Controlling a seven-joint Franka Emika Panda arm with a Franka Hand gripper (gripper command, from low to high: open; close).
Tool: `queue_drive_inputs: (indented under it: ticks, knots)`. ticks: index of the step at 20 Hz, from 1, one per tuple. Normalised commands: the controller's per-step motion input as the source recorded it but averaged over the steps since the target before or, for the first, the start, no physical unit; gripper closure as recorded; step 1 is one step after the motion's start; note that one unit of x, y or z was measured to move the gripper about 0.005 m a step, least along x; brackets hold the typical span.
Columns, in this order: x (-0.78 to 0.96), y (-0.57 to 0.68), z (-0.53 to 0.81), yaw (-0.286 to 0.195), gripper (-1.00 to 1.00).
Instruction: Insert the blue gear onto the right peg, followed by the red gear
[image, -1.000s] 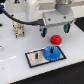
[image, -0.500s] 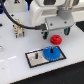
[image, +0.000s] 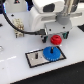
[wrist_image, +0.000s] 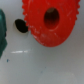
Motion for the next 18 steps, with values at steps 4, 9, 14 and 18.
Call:
queue_drive_inputs:
  ticks: [4, 9, 14, 18]
  knots:
    - [0.12, 0.02, -0.02, 0.000, 1.00]
    - [-0.02, 0.03, -0.03, 0.000, 1.00]
    - [-0.07, 0.06, 0.00, 0.000, 1.00]
    - [0.00, 0.01, 0.00, 0.000, 1.00]
